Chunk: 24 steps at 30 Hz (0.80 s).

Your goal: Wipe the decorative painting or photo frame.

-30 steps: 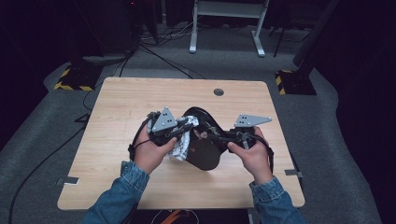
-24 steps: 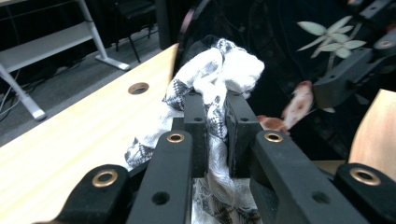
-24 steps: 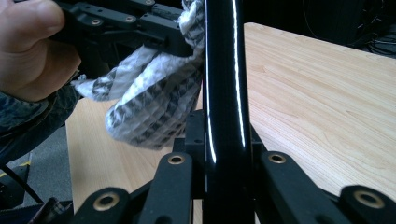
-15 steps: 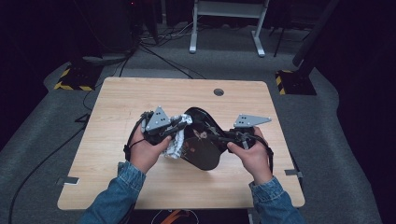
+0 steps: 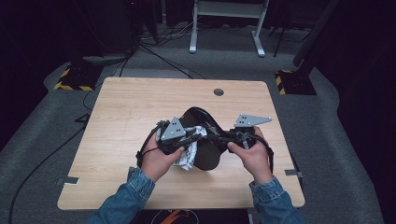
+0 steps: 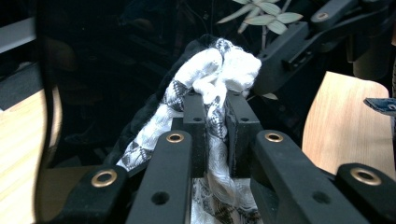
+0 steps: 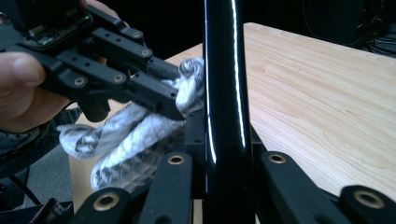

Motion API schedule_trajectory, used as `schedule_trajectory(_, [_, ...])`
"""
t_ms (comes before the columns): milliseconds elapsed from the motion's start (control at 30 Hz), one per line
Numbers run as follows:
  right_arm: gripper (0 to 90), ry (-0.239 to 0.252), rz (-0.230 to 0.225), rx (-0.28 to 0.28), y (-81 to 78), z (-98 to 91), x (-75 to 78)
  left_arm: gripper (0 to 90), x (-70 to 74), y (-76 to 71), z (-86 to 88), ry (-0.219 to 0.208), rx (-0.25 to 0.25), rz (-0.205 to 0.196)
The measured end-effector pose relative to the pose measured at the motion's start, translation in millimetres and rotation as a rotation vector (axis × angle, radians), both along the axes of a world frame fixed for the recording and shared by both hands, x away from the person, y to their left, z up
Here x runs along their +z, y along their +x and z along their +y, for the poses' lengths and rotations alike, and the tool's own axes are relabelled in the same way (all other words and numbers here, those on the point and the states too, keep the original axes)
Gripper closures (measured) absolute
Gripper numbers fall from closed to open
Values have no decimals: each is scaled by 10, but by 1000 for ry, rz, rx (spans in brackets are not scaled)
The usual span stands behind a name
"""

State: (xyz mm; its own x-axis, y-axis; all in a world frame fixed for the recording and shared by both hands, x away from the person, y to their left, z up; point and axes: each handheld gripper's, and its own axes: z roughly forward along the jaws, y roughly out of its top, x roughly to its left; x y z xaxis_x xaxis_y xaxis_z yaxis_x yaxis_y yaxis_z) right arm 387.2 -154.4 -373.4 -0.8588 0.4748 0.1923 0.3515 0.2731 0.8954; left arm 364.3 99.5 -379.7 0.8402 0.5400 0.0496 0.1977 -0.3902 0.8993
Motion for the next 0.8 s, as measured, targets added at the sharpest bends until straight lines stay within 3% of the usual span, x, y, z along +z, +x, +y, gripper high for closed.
schedule_trajectory(167, [809, 0, -2, 1, -2, 9, 2, 813, -4, 9, 41, -2, 8, -3])
schedule_trajectory(800, [805, 6, 7, 2, 6, -2, -1, 813, -46, 196, 473, -1, 147, -6])
